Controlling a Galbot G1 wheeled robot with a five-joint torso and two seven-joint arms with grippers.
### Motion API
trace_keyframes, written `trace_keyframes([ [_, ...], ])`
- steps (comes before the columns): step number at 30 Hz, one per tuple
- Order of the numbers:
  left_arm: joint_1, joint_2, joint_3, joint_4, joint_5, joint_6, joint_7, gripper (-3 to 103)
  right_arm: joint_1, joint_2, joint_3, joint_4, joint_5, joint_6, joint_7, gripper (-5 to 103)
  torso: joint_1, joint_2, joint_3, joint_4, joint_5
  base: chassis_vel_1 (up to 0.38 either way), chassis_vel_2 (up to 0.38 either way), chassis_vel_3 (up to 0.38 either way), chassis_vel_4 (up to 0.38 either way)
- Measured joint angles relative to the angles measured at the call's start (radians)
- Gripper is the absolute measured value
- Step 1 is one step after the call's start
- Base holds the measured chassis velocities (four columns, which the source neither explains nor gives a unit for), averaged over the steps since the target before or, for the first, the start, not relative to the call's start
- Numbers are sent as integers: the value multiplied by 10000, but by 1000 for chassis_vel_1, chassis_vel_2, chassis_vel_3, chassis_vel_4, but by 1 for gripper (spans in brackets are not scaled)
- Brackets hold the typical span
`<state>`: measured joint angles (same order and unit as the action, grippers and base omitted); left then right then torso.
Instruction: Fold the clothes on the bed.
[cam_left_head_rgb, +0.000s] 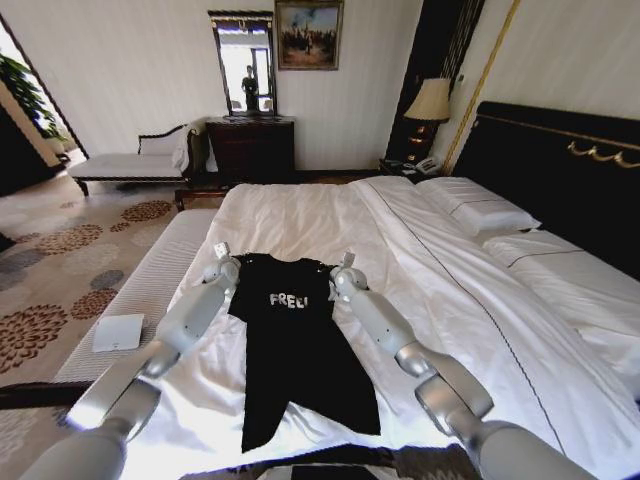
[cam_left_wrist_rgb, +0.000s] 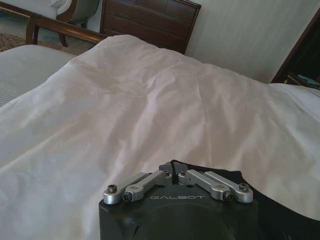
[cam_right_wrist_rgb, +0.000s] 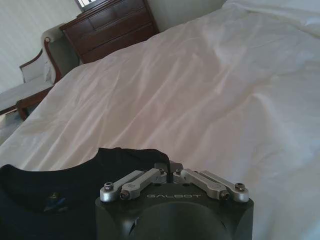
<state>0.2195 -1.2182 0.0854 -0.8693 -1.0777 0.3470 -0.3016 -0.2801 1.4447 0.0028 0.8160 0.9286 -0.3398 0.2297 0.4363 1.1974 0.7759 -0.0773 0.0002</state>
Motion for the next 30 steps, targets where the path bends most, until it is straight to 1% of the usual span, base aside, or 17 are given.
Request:
trace_keyframes([
  [2,-331,-333,131,691,185,-34,203,0,311,250,255,-737,-337,185,-184,1,0,0,0,-3,-1,0,0,0,0],
  [4,-498,-546,258,1167,424,-110,379,0,529,459,424,-1310,-737,373,-356,1,0,0,-1,1,0,0,0,0,0],
  [5,-498,-546,258,1167,424,-110,379,0,529,459,424,-1310,-737,373,-356,1,0,0,-1,1,0,0,0,0,0],
  [9,-590,-1047,240,1864,886,-243,558,0,990,875,742,-2527,-1651,669,-738,1,-1,2,-1,5,-2,0,0,0,0],
  [10,-590,-1047,240,1864,886,-243,558,0,990,875,742,-2527,-1651,669,-738,1,-1,2,-1,5,-2,0,0,0,0],
  [13,-628,-1433,-25,2393,1298,-338,676,0,1285,1143,1011,-3269,-2257,897,-999,1,-2,1,-1,1,-2,0,0,0,0],
  [17,-704,-1702,-262,2862,1802,-395,683,0,1401,1242,1160,-3623,-2555,1033,-1167,1,-2,1,-1,2,-1,0,0,0,0],
  [18,-711,-1752,-333,2938,1889,-343,603,0,1401,1240,1167,-3653,-2583,1042,-1260,-2,-2,1,-1,2,-1,0,0,0,0],
  [19,-711,-1798,-432,3007,1969,-277,523,-1,1390,1221,1151,-3649,-2618,1056,-1334,2,-1,1,-1,3,-2,0,0,0,0],
  [20,-705,-1813,-487,3022,2019,-238,501,4,1361,1206,1139,-3631,-2649,1073,-1352,2,-2,2,-2,3,-2,0,0,0,0],
  [21,-705,-1813,-487,3022,2019,-238,501,4,1361,1206,1139,-3631,-2649,1073,-1352,2,-2,2,-2,3,-2,0,0,0,0],
  [24,-548,-1708,-517,2854,2115,-99,474,20,1202,1133,1117,-3475,-2668,1086,-1344,18,-2,1,-2,2,-3,0,0,0,0],
  [25,-514,-1658,-511,2778,2121,-26,455,20,1157,1099,1095,-3406,-2662,1086,-1336,24,-3,1,-2,1,-2,0,0,0,0],
  [26,-514,-1658,-511,2778,2121,-26,455,20,1157,1099,1095,-3406,-2662,1086,-1336,24,-3,1,-2,1,-2,0,0,0,0],
  [28,-459,-1574,-504,2652,2086,267,380,31,1074,1043,1026,-3260,-2612,1073,-1297,34,-3,2,-2,5,-2,0,0,0,0],
  [29,-444,-1542,-485,2602,2064,389,363,36,1039,998,981,-3173,-2543,1054,-1255,34,-3,1,-1,4,-2,0,0,0,0],
  [30,-437,-1500,-460,2551,2064,455,352,42,1016,956,953,-3094,-2476,1026,-1215,40,-3,1,-2,5,-2,0,0,0,0],
])
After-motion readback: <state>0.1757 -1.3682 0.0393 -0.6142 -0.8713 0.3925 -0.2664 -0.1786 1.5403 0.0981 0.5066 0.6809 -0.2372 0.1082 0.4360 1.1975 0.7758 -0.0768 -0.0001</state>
